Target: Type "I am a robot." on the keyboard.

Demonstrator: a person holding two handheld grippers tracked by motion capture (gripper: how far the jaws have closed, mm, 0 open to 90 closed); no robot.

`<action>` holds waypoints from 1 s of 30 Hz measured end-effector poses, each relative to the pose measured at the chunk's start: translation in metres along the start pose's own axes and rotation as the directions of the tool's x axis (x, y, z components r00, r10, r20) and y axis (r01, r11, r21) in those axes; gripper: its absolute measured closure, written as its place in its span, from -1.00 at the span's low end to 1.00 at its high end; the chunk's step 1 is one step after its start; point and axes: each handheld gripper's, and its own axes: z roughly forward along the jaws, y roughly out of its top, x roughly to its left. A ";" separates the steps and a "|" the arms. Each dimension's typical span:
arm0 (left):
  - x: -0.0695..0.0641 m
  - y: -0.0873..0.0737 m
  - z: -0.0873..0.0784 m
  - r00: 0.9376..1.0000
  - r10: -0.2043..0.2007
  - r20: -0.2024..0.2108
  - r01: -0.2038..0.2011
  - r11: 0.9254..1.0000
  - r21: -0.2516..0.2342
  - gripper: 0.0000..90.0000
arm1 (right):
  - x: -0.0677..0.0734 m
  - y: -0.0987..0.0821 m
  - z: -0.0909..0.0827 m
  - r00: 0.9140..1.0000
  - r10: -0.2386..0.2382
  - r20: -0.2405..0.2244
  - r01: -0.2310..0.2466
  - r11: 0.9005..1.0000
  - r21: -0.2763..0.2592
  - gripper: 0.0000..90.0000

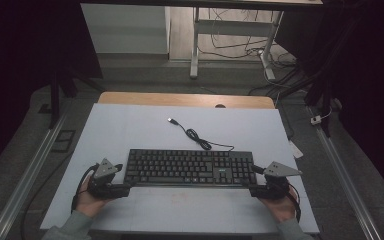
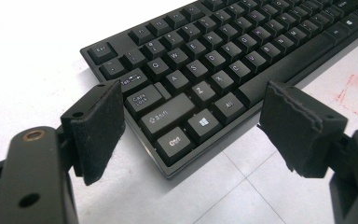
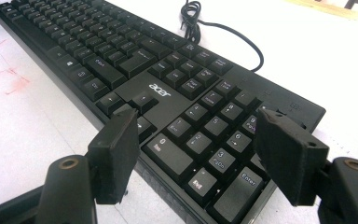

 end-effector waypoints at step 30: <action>-0.001 0.010 -0.006 1.000 -0.012 -0.022 0.012 1.000 -0.008 -0.48 | 0.005 0.006 -0.006 1.000 0.010 0.003 -0.010 1.000 -0.012 -0.30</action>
